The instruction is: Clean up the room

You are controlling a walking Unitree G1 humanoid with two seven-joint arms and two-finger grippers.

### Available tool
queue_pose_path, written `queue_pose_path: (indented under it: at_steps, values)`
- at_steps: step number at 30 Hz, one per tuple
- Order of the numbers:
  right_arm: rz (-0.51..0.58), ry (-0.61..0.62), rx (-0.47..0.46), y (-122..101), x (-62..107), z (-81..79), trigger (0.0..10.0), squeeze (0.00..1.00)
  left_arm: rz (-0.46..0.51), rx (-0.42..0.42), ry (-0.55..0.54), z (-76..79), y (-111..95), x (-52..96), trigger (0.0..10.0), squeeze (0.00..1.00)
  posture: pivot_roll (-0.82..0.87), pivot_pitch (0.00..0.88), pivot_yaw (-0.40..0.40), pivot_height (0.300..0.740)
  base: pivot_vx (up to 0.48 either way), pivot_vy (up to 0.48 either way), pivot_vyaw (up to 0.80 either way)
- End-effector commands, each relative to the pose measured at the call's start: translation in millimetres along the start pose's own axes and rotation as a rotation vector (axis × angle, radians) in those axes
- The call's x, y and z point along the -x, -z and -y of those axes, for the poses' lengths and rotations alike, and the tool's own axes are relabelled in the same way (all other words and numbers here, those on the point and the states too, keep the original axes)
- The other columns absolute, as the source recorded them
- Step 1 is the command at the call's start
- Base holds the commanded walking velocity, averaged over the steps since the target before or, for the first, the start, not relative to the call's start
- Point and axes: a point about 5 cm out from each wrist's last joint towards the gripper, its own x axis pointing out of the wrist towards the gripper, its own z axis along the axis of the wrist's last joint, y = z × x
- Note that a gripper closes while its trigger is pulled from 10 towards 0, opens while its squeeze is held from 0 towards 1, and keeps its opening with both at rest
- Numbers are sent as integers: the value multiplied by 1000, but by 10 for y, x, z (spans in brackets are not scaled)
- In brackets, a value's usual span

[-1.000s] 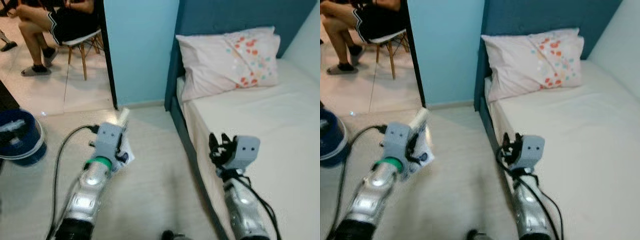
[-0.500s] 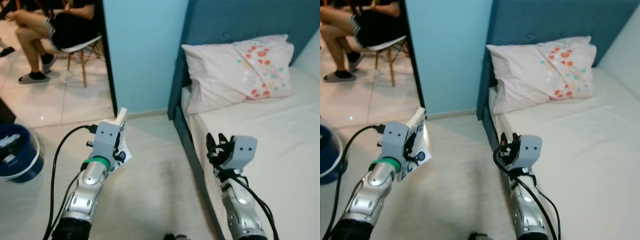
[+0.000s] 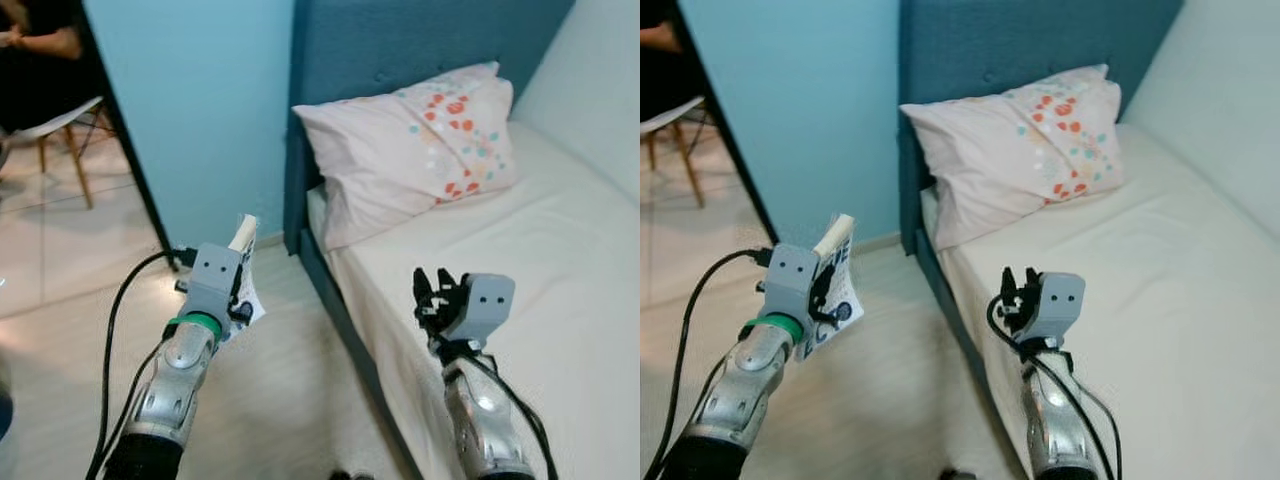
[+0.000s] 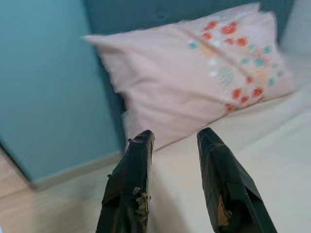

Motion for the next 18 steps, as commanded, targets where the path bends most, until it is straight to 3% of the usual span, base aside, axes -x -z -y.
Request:
queue_pose_path:
  at_steps: [1, 18]
  values:
    - [-9, -2, -8, 32, 21, -26, 10000, 0, 3, -15, -28, -92, 24, 25, 10000, 0, -4, 82, 2, 740, 461, 0, 0]
    - [-20, 10, -17, 44, 5, -21, 10000, 0, 8, -13, -17, -82, 16, 14, 10000, 0, -4, 80, 3, 740, 461, 0, 0]
